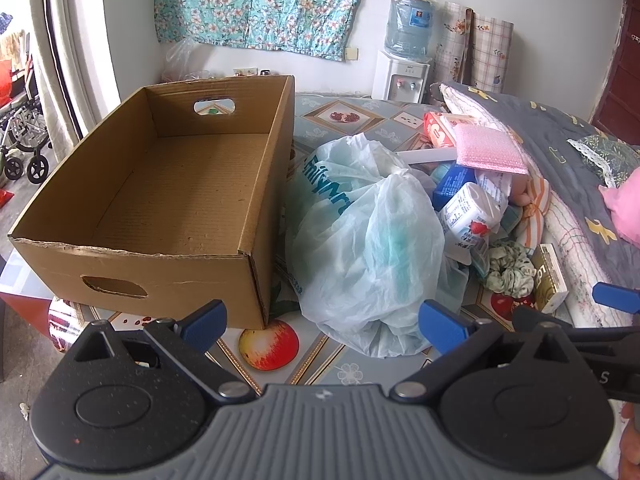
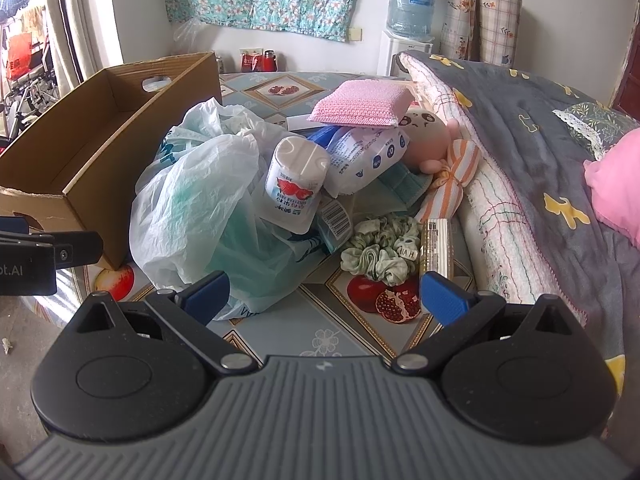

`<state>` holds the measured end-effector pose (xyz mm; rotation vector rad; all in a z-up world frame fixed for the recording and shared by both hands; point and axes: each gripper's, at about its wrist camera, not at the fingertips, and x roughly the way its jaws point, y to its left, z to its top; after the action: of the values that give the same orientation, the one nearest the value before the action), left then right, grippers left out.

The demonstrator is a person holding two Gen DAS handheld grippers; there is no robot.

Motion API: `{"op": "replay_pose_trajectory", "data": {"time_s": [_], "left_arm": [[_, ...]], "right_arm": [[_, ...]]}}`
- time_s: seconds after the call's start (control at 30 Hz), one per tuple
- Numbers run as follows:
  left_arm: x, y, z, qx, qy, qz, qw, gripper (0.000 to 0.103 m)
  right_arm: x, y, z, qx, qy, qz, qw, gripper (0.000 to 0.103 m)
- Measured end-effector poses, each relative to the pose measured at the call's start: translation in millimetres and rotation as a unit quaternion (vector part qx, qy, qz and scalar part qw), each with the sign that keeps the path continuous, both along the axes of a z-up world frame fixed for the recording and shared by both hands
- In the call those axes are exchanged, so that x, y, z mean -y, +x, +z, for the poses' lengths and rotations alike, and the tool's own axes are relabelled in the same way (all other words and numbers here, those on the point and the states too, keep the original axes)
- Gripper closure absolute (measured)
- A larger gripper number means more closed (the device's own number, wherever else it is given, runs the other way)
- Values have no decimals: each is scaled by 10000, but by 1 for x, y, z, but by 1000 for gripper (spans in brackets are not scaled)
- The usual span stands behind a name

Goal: Organize soft objects

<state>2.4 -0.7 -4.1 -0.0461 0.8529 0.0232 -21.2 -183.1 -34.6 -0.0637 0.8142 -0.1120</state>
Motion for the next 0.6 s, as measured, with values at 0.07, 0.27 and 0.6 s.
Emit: {"op": "replay_pose_trajectory", "data": {"time_s": [0.07, 0.27, 0.6], "left_arm": [[0, 0, 0, 0, -5, -1, 10000, 0], [0, 0, -1, -6, 9, 3, 10000, 0], [7, 5, -7, -23, 114, -10, 9999, 0]], "right_arm": [[0, 0, 0, 3, 8, 0, 10000, 1], [0, 0, 0, 1, 15, 0, 10000, 1], [15, 2, -8, 55, 194, -15, 9998, 1]]}}
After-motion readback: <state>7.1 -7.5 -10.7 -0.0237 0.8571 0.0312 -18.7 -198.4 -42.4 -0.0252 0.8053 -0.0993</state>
